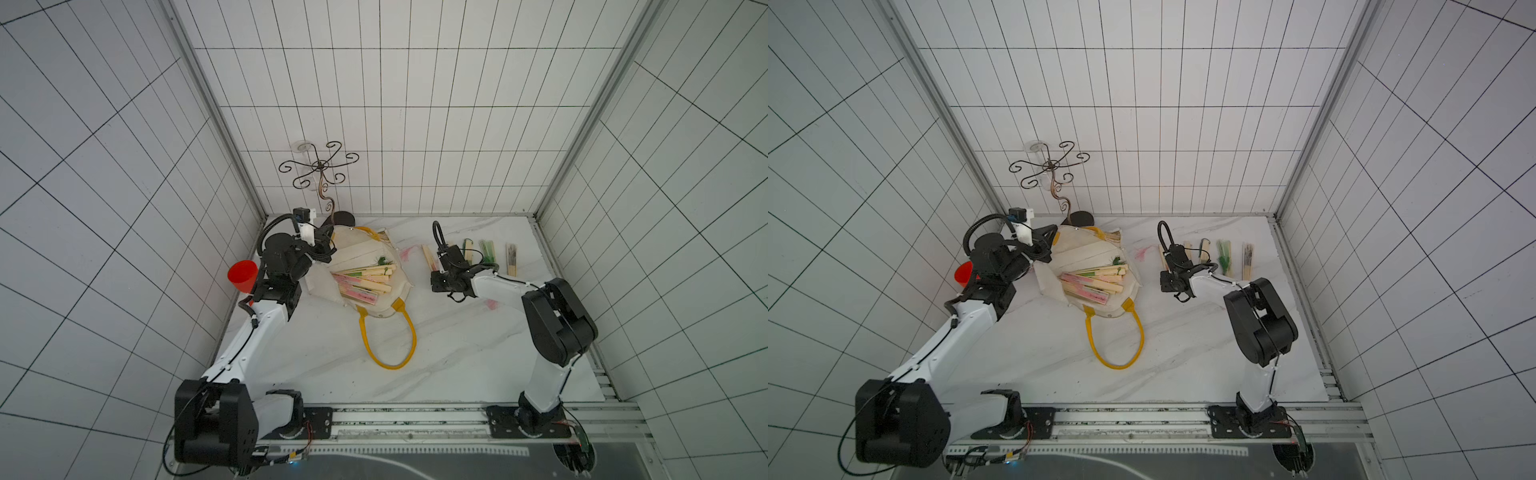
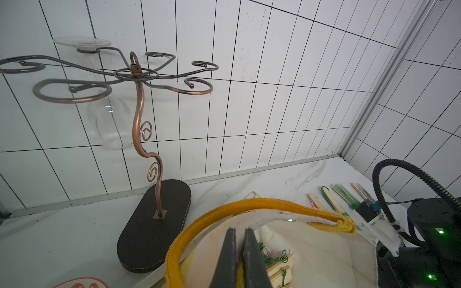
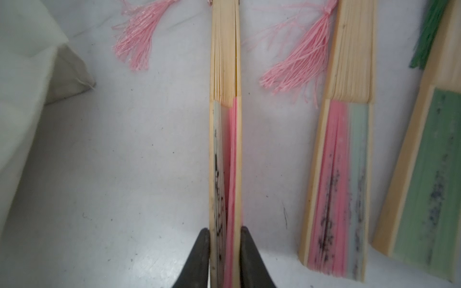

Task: Take out the folding fans from the tote bags
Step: Place the folding fan at the center of the board.

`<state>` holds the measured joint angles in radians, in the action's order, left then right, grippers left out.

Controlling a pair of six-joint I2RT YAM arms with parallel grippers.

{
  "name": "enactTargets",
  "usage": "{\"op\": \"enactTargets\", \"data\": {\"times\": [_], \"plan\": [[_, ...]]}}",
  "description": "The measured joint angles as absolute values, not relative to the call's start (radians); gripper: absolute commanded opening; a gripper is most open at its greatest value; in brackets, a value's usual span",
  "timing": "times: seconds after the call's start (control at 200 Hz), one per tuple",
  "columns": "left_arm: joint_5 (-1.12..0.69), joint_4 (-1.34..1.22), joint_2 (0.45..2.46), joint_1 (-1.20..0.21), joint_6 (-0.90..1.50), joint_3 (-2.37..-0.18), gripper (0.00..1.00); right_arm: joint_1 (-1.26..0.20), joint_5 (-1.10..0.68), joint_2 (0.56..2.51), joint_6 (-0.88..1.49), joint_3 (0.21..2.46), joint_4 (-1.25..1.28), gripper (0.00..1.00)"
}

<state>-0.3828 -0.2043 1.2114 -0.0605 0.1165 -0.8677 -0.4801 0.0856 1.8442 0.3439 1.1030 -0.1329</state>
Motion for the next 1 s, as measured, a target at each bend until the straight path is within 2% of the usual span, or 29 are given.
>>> {"op": "enactTargets", "data": {"times": [0.34, 0.54, 0.71, 0.88, 1.004], "plan": [[-0.388, -0.205, 1.211, -0.055, 0.117, -0.868, 0.00, -0.466, 0.057, 1.872, 0.347, 1.103, -0.125, 0.52], [-0.390, -0.205, 1.211, -0.050, 0.120, -0.868, 0.00, -0.460, 0.051, 1.877, 0.347, 1.103, -0.133, 0.53], [-0.394, -0.205, 1.211, -0.049, 0.121, -0.868, 0.00, -0.461, 0.027, 1.843, 0.340, 1.103, -0.169, 0.46], [-0.398, -0.205, 1.211, -0.047, 0.121, -0.868, 0.00, -0.475, -0.022, 1.672, 0.340, 1.101, -0.176, 0.45], [-0.398, -0.205, 1.211, -0.046, 0.121, -0.868, 0.00, -0.528, -0.035, 1.528, 0.346, 1.100, -0.155, 0.50]]}}
